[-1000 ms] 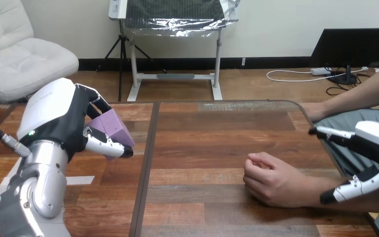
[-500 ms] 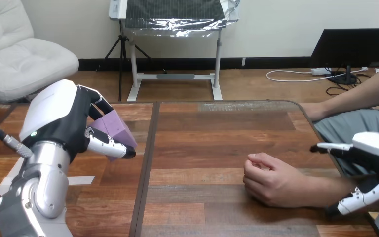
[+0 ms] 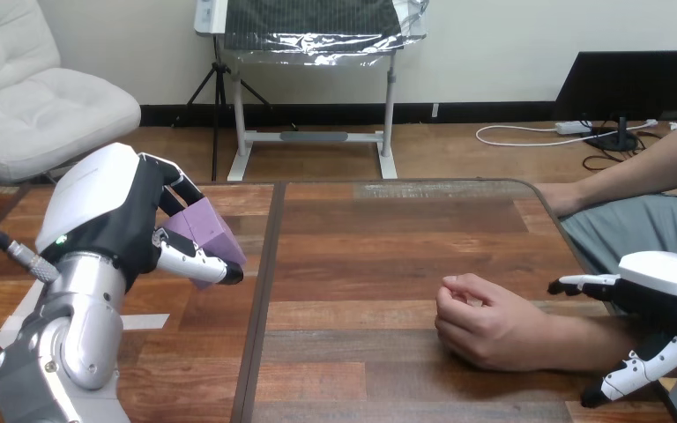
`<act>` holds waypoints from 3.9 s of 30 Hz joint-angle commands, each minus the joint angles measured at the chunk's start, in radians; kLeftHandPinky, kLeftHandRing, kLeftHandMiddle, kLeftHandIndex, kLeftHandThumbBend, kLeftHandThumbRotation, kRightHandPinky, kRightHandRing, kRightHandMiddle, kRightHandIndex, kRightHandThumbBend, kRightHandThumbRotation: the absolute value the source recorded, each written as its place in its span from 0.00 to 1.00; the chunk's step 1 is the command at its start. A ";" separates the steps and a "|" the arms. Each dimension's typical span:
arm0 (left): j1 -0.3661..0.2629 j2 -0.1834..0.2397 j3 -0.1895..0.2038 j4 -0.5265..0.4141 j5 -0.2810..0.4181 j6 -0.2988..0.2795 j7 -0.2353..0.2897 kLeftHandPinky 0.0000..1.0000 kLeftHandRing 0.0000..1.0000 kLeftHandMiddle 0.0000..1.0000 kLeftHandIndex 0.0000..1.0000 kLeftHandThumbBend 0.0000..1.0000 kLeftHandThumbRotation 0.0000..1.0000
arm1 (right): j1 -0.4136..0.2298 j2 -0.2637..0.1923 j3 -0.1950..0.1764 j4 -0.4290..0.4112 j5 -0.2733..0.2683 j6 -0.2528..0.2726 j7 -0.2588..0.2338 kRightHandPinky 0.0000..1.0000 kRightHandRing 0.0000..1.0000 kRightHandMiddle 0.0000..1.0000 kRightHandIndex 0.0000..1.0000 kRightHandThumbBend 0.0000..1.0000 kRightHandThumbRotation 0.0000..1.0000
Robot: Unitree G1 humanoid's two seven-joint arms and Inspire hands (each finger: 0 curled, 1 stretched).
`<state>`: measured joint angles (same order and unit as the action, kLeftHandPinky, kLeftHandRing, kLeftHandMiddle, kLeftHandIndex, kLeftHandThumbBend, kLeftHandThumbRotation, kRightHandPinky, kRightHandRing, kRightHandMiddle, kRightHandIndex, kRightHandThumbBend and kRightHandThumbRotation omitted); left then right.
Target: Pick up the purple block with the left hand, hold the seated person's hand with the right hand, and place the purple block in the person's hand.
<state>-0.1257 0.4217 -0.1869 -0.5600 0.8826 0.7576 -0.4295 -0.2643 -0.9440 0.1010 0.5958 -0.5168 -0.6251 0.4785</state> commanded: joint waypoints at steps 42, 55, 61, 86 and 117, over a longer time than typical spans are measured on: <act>-0.034 0.002 0.032 -0.017 0.006 -0.019 0.006 0.11 0.18 0.28 0.44 0.74 0.00 | -0.054 0.071 0.170 0.089 -0.205 0.019 -0.323 0.73 0.78 0.80 0.80 0.94 0.19; -0.036 0.000 0.035 -0.020 -0.003 -0.013 0.000 0.13 0.20 0.30 0.44 0.73 0.00 | -0.054 0.103 0.209 0.091 -0.248 0.086 -0.378 0.67 0.75 0.77 0.78 0.89 0.19; -0.037 0.002 0.034 -0.018 -0.002 -0.012 -0.001 0.14 0.22 0.32 0.44 0.73 0.00 | -0.059 0.120 0.228 0.100 -0.261 0.103 -0.403 0.62 0.72 0.75 0.76 0.86 0.18; -0.031 0.000 0.038 -0.026 -0.004 -0.016 0.001 0.14 0.21 0.31 0.44 0.73 0.00 | -0.080 0.190 0.303 0.136 -0.292 0.134 -0.473 0.45 0.61 0.65 0.67 0.78 0.23; -0.037 -0.002 0.037 -0.021 0.000 -0.006 -0.013 0.13 0.21 0.31 0.45 0.73 0.00 | -0.090 0.243 0.343 0.183 -0.280 0.126 -0.495 0.37 0.47 0.54 0.56 0.78 0.23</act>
<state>-0.1250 0.4194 -0.1766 -0.5599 0.8733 0.7536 -0.4453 -0.3783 -0.7978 0.3750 0.7327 -0.7929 -0.4855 -0.0419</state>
